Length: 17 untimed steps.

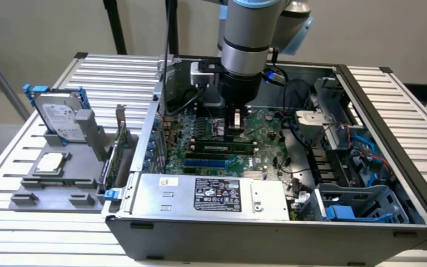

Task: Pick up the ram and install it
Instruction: 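Insert the ram into the slot, then press down the ram until it locks into place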

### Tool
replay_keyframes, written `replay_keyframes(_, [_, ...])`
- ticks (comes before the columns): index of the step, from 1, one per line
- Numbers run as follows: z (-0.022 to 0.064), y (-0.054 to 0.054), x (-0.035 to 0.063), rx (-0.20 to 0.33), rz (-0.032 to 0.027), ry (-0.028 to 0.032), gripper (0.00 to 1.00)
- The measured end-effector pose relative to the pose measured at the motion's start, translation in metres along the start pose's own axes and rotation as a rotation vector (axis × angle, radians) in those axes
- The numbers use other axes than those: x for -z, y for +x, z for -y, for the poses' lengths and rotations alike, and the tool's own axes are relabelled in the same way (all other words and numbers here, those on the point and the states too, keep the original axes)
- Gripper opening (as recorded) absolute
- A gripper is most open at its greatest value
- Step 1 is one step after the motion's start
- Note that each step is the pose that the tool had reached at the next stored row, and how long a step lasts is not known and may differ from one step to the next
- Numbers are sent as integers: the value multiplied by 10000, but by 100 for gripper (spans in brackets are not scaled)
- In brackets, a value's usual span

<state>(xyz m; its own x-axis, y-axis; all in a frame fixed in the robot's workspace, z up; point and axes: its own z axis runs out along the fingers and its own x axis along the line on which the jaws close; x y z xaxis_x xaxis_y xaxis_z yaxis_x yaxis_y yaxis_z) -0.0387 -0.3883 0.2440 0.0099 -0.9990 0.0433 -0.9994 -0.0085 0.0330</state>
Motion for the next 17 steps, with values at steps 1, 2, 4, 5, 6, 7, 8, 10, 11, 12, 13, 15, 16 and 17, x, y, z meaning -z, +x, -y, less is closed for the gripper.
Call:
replay_keyframes(1, [-1, 0, 0, 0, 0, 0, 13])
replay_keyframes(2, [-1, 0, 0, 0, 0, 0, 13])
replay_keyframes(4, [-1, 0, 0, 1, 0, 0, 11])
replay_keyframes(5, [-1, 0, 0, 1, -1, 0, 11])
replay_keyframes(6, [-1, 0, 0, 0, -1, -1, 11])
replay_keyframes(7, [-1, 0, 0, 0, -1, -1, 11])
replay_keyframes(8, [-1, 0, 0, 0, -1, -1, 11])
replay_keyframes(10, [-1, 0, 1, 0, -2, -1, 11])
replay_keyframes(11, [-1, 0, 0, 0, -1, -1, 11])
replay_keyframes(12, [-1, 0, 1, 0, -2, -1, 11])
replay_keyframes(13, [-1, 0, 0, 0, -1, -1, 11])
replay_keyframes(15, [-1, 0, 1, 0, -1, -1, 11])
replay_keyframes(16, [-1, 0, 0, 0, -2, -1, 11])
replay_keyframes(17, [-1, 0, 0, 0, -4, -2, 11])
